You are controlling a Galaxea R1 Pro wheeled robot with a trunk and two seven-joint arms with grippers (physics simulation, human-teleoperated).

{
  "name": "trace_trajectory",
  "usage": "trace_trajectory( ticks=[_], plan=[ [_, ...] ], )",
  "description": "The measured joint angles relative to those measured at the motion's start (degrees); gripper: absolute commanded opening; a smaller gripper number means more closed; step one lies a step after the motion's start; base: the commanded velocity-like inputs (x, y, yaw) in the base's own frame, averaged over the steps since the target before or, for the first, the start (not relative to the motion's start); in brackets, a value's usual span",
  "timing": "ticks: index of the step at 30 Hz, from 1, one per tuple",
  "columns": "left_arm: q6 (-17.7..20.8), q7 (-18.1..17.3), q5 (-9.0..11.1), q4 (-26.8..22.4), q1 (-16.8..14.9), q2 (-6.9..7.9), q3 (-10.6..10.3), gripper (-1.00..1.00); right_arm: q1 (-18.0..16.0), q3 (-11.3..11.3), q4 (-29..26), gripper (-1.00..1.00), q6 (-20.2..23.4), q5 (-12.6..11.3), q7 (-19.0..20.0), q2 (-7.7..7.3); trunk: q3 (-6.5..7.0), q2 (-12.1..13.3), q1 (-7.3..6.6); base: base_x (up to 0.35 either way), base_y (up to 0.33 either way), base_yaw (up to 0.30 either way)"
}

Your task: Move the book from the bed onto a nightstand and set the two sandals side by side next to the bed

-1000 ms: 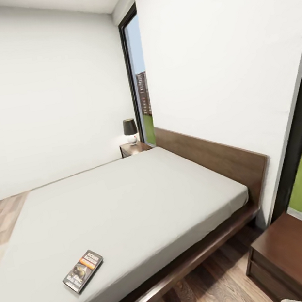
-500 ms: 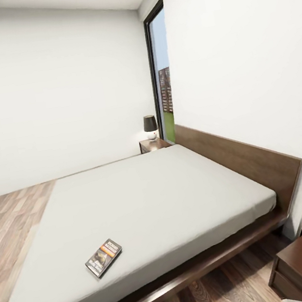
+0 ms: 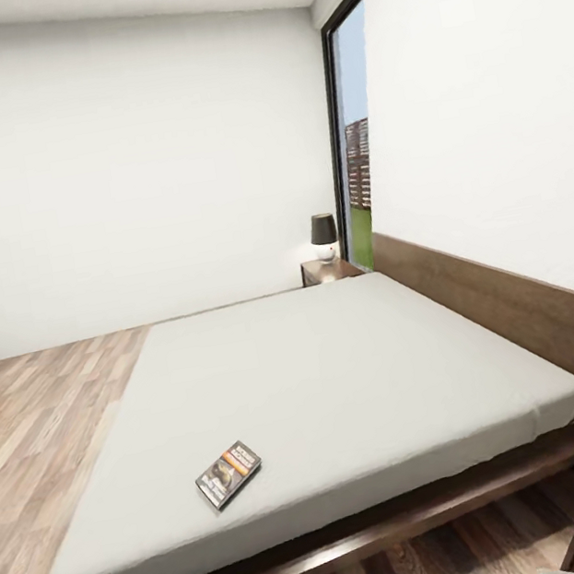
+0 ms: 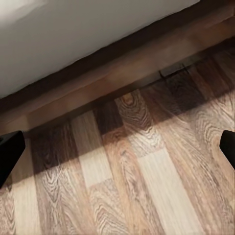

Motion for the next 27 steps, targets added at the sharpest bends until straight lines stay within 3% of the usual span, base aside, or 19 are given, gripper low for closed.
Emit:
trace_trajectory(
  ticks=[19, 27],
  plan=[
    [0.0, 0.0, 0.0, 0.0, 0.0, -0.01, 0.0, 1.0, 0.0, 0.0, 0.0, 1.0, 0.0, 0.0, 0.1, 0.0, 0.0, 0.0, 0.01, 0.005, -0.006, 0.283],
    [0.0, 0.0, 0.0, 0.0, 0.0, -0.01, 0.0, 1.0, 0.0, 0.0, 0.0, 1.0, 0.0, 0.0, 0.1, -0.01, 0.0, 0.0, 0.01, 0.0, 0.0, 0.055]
  ],
)
